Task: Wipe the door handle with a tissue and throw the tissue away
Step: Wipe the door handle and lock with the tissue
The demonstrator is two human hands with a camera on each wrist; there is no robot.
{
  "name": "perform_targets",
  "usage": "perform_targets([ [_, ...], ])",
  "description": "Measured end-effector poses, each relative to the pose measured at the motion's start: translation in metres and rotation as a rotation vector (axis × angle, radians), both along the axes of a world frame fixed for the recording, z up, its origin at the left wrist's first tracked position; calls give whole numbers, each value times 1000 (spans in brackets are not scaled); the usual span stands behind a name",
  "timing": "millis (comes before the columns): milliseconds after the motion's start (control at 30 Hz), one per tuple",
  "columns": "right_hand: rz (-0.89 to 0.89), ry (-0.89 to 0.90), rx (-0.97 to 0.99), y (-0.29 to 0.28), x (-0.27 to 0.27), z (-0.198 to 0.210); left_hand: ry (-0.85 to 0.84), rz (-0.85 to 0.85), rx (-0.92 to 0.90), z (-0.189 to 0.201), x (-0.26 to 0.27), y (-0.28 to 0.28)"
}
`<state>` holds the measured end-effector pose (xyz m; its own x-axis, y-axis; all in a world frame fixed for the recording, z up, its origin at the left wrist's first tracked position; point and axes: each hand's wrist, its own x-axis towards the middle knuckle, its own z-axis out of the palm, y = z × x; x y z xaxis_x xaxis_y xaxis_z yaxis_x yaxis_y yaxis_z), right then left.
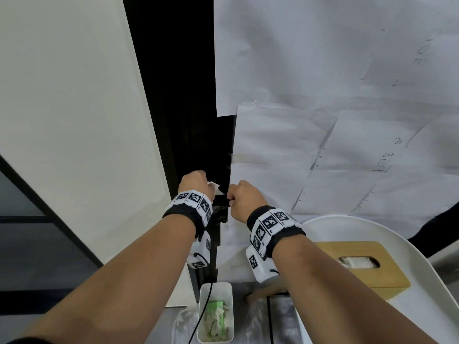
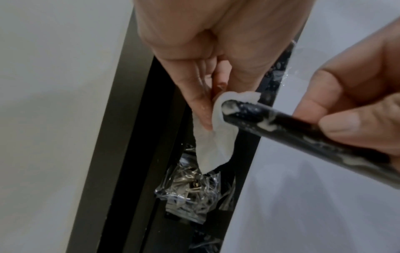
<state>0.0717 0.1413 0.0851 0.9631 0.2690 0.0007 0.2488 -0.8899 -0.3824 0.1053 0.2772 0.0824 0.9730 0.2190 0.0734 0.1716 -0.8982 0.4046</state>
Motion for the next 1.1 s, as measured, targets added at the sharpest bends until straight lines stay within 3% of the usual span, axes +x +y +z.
perform_targets([
  [467,-12,26,1,0,0,1,40,-13,-141,-4,-4,4],
  [767,-18,38,-3,0,-1,4,-41,-44,-32,-2,-7,-1],
  [1100,6,43,-55,0,-4,5,36,-94,-59,-3,-11,9],
])
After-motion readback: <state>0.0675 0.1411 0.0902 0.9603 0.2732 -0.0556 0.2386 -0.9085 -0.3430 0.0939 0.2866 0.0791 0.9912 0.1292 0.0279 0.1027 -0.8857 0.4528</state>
